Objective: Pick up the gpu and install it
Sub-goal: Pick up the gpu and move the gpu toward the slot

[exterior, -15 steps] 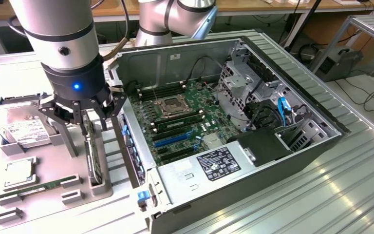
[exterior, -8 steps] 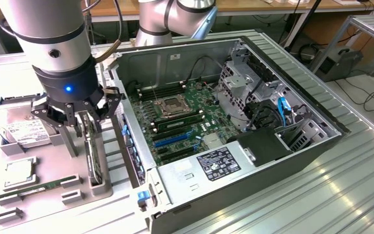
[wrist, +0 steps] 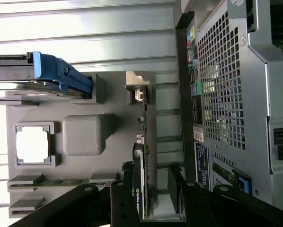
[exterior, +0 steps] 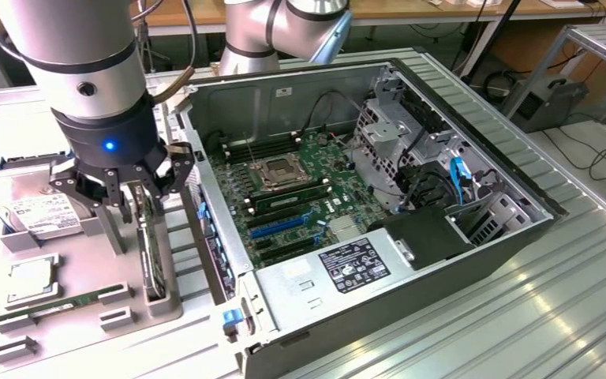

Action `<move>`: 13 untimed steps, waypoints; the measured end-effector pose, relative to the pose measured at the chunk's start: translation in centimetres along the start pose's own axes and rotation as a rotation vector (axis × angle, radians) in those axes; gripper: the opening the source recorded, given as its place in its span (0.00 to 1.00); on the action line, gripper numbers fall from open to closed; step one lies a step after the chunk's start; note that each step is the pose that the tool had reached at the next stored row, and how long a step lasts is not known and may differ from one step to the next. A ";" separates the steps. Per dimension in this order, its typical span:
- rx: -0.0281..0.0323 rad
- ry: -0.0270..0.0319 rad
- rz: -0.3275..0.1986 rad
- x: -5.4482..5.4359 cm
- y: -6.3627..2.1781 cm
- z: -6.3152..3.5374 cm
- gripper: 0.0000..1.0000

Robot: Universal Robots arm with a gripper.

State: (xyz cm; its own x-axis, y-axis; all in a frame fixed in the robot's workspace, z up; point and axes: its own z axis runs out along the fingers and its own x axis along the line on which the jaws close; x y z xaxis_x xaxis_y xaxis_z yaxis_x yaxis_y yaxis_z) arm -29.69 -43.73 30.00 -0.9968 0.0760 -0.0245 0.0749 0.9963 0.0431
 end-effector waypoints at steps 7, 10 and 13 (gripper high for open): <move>0.0000 0.0000 0.000 0.0 -0.01 0.18 0.42; 0.0000 0.0000 0.000 0.0 -0.01 0.23 0.42; 0.0000 0.0000 0.000 0.0 -0.01 0.31 0.42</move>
State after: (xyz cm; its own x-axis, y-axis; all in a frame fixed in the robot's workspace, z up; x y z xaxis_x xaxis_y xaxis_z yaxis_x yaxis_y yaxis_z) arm -29.69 -43.73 29.69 -0.9968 0.0760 -0.0245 0.0749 0.9963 0.0431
